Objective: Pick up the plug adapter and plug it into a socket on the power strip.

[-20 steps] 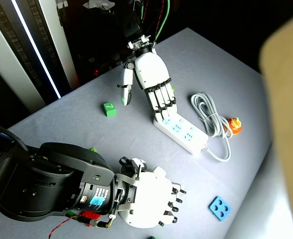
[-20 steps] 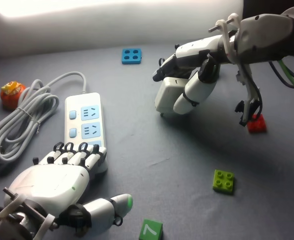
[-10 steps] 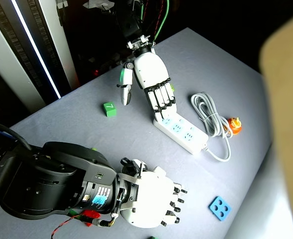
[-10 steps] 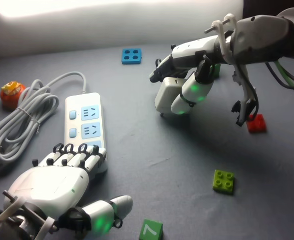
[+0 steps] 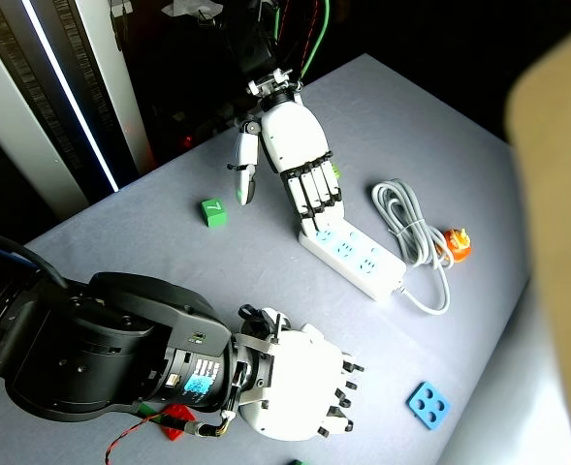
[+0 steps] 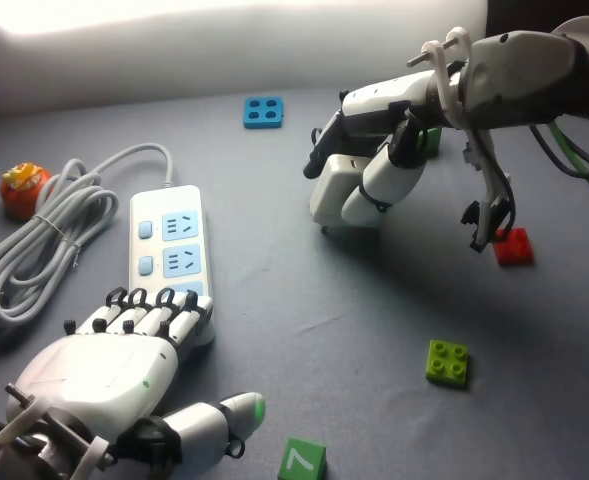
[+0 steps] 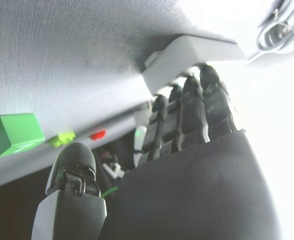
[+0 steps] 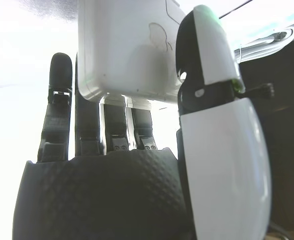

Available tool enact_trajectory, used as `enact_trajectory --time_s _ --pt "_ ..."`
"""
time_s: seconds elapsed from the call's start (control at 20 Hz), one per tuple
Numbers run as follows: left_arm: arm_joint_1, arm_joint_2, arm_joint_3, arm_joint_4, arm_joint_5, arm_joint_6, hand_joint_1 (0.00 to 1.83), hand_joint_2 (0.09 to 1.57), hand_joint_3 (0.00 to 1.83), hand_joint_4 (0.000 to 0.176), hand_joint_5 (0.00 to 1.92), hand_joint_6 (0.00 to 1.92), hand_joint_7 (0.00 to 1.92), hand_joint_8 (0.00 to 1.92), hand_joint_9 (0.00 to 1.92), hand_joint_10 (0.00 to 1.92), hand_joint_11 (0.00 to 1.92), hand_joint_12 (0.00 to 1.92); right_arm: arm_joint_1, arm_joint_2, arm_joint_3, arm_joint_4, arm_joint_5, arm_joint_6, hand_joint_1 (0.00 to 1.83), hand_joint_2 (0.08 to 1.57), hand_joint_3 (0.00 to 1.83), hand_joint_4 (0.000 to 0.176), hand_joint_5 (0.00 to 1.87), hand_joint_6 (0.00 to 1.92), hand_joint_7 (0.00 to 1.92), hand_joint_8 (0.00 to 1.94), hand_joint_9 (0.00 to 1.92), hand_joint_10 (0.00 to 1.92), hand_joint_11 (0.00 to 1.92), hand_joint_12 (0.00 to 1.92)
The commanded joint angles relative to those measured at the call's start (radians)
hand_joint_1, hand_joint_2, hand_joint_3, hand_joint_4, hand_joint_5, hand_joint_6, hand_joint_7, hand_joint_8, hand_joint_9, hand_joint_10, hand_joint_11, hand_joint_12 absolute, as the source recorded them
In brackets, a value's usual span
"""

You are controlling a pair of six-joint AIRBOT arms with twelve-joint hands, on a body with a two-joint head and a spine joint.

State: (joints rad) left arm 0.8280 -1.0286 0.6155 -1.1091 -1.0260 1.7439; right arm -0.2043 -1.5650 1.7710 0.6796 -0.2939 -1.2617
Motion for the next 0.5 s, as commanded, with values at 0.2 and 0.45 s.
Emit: enact_trajectory --time_s 0.2,0.45 --pt "0.009 -0.010 -0.003 0.011 -0.015 -0.018 0.00 1.24 0.00 0.000 0.04 0.01 0.07 0.01 0.06 0.00 0.00 0.24 0.000 0.008 0.003 0.020 0.084 -0.025 1.11 1.11 0.01 0.000 0.70 0.04 0.80 0.05 0.74 0.14 0.12 1.41" --pt "0.010 -0.010 -0.002 0.010 -0.016 -0.021 0.00 1.25 0.00 0.000 0.03 0.00 0.06 0.00 0.05 0.00 0.00 0.23 0.011 0.011 0.003 0.020 0.086 -0.048 1.19 1.18 0.00 0.000 0.80 1.19 0.91 1.17 0.89 0.58 0.46 1.40"
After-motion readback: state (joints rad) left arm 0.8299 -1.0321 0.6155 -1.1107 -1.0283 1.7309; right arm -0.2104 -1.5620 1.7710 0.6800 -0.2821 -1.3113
